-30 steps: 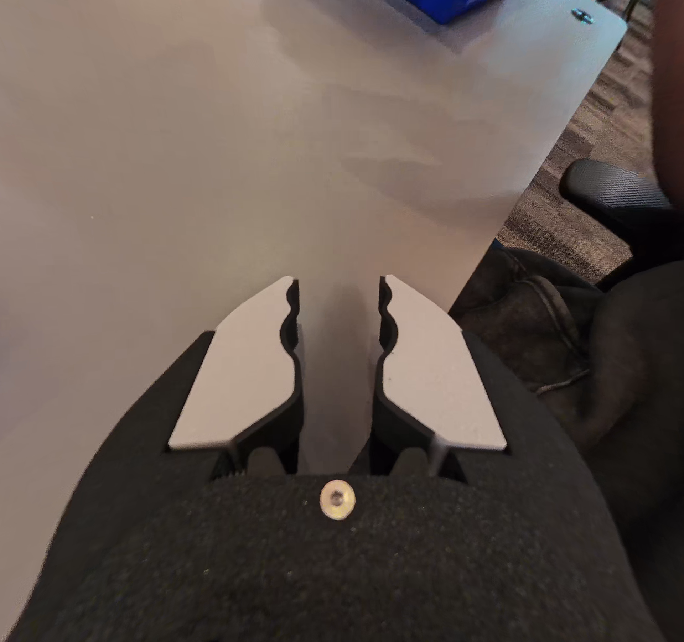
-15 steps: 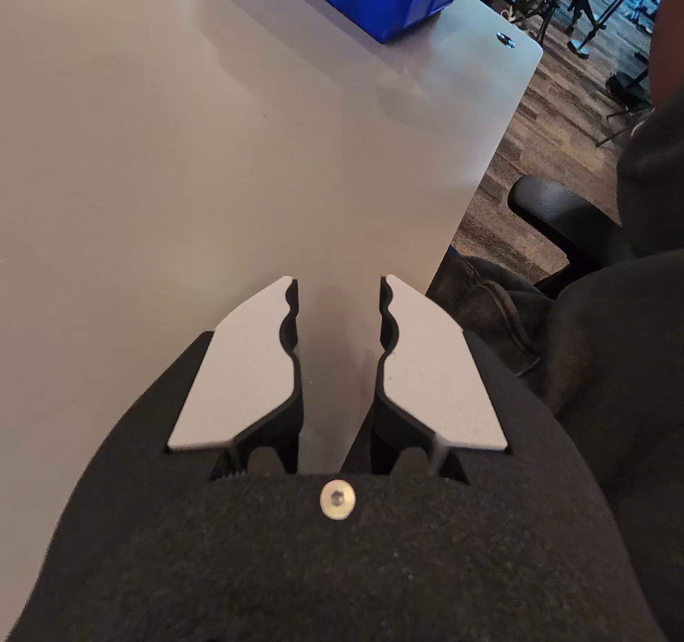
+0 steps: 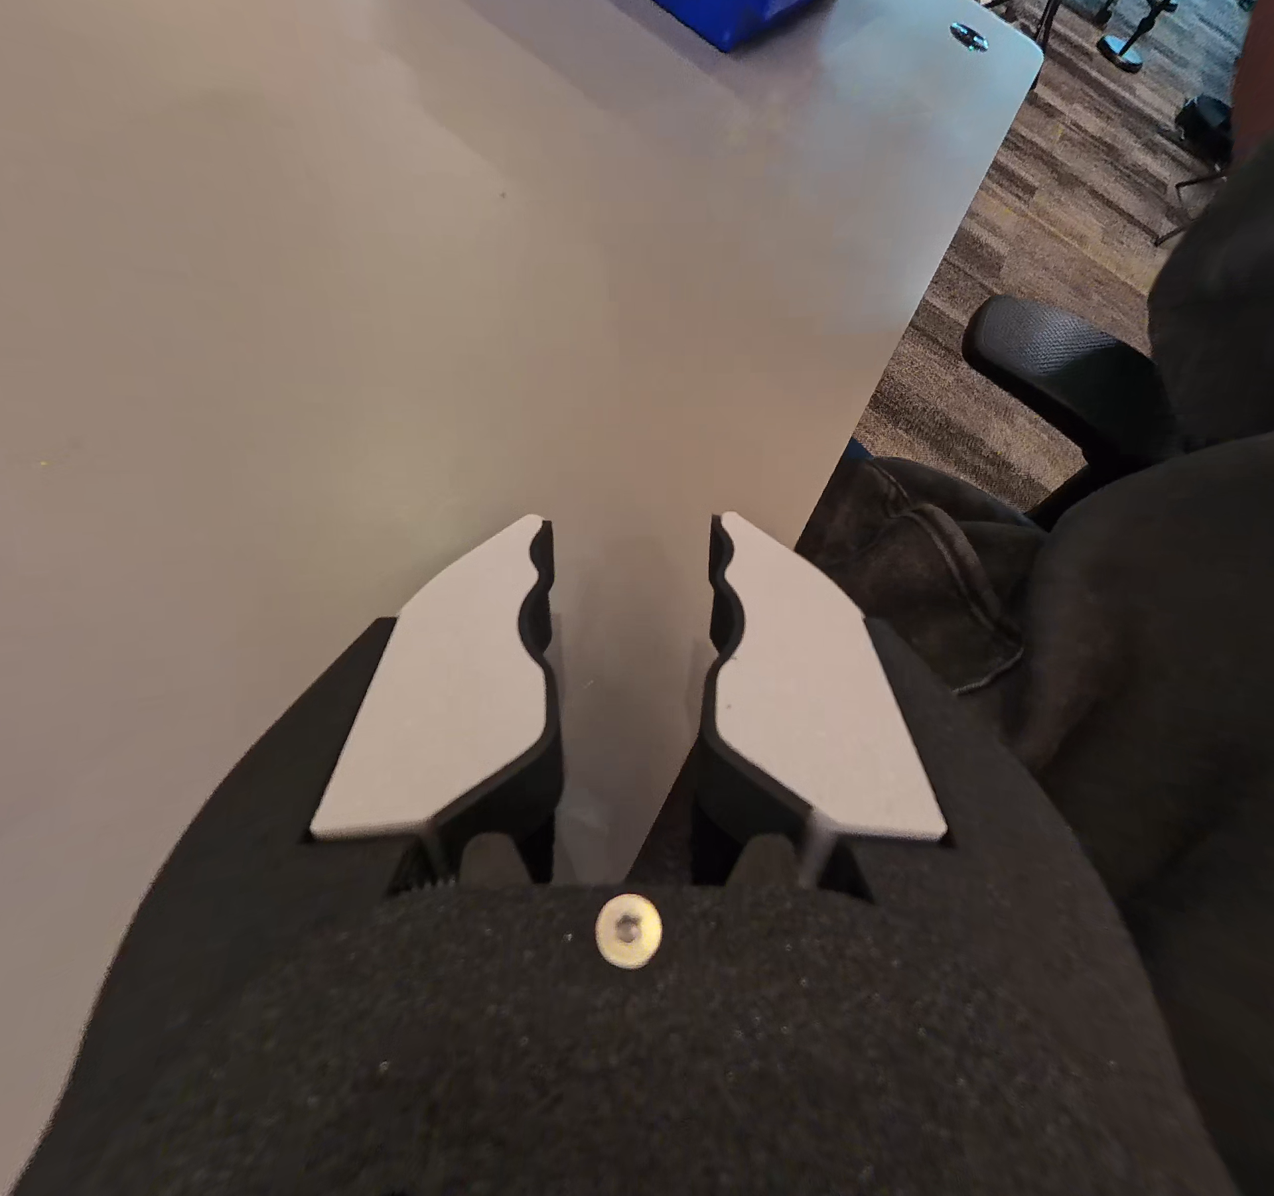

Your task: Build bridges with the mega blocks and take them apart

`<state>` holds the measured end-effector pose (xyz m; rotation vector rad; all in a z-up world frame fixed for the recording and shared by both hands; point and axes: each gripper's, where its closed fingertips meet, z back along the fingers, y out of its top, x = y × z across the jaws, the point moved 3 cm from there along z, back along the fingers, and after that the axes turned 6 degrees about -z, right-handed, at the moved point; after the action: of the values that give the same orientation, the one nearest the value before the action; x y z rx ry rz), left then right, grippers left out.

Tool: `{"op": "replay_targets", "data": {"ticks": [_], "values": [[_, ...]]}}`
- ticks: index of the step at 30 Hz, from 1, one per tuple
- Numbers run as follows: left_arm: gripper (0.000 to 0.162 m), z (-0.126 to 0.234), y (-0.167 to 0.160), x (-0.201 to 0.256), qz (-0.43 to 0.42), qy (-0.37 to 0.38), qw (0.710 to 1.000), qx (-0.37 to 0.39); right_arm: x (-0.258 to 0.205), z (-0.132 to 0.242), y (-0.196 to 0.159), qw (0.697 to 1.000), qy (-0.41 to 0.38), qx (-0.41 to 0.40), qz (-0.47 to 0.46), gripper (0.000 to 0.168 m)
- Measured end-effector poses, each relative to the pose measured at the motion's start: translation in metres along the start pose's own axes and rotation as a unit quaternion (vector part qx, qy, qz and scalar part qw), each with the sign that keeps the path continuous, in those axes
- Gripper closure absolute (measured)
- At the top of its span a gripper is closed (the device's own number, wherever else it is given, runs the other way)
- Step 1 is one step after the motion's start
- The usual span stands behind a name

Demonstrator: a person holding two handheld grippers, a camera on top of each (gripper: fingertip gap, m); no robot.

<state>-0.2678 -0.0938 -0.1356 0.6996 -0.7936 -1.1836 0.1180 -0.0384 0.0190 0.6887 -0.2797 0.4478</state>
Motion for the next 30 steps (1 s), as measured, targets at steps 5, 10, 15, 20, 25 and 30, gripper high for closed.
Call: {"op": "replay_targets", "data": {"ticks": [5,10,15,20,25,30], "values": [[0.119,0.004,0.001,-0.002,0.006,0.007,1.0,0.009,-0.119,0.042,0.045,0.948,0.147,0.274,-0.066,0.104],[0.119,0.013,0.009,-0.007,-0.003,0.038,0.999,0.035,-0.245,0.001,0.03,0.854,0.347,0.324,-0.214,0.111],[0.118,0.017,0.017,-0.011,-0.003,0.049,0.997,0.062,-0.259,-0.028,0.014,0.876,0.297,0.297,-0.237,0.109],[0.115,0.023,0.024,-0.019,-0.005,0.079,0.994,0.079,-0.256,-0.035,-0.002,0.903,0.25,0.28,-0.211,0.109],[0.109,0.025,0.027,-0.02,0.025,0.067,0.993,0.093,-0.252,-0.029,-0.005,0.907,0.231,0.289,-0.2,0.112],[0.111,0.053,0.044,-0.025,0.016,0.122,0.988,0.091,-0.259,-0.032,-0.004,0.911,0.239,0.278,-0.189,0.113]]}}
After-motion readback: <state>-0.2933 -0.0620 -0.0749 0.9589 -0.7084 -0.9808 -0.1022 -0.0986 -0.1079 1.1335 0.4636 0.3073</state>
